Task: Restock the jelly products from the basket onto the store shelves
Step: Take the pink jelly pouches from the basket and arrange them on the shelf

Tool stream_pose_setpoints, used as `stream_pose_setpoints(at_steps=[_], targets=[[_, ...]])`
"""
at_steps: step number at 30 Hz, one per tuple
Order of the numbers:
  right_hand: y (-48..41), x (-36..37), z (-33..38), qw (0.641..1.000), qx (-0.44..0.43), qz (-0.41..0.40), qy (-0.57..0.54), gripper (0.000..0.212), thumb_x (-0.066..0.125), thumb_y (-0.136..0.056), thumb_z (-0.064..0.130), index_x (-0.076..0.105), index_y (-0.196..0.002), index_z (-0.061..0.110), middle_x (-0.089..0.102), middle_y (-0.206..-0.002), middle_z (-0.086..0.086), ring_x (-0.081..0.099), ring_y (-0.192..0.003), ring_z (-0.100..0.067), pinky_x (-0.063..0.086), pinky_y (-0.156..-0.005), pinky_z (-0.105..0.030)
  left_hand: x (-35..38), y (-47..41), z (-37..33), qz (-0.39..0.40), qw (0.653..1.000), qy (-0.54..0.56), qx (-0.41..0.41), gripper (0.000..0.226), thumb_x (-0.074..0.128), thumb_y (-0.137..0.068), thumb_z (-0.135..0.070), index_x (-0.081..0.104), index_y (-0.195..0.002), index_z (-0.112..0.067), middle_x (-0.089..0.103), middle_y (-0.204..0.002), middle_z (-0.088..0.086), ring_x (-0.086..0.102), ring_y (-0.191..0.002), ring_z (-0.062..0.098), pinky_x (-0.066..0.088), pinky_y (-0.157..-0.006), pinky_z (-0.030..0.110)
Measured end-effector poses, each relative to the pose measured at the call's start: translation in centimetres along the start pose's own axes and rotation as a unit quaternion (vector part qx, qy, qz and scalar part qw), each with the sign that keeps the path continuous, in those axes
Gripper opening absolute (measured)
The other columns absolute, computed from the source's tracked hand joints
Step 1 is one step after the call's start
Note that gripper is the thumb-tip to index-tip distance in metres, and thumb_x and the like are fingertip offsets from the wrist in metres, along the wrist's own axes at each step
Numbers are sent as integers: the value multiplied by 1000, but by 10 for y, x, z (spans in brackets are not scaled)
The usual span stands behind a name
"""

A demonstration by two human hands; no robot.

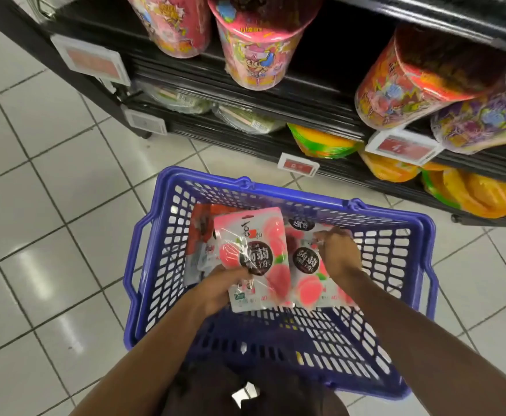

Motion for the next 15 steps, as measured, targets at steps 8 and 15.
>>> stream_pose_setpoints(at_steps=[8,15], targets=[[69,31,47,987,-151,2,-55,23,66,-87,44,79,-76,28,73,-79,9,53,-81,-9,44,-86,-32,-24,12,-5,-200,980,14,17,14,58,-82,8,59,-84,-6,62,-76,9,61,-75,24,56,-72,36],[45,58,7,965,154,103,-188,86,73,-79,55,42,-143,7,41,-143,-18,33,-139,-35,30,-114,-39,-24,10,-14,-239,968,-62,33,18,54,-86,5,57,-83,-12,60,-66,2,60,-51,13,49,-49,24]])
Point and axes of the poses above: each hand's wrist, its own y-axis away from the middle knuckle, its own x-axis out of the palm, z = x × y, the point moved 7 cm from there along -y, towards the middle knuckle
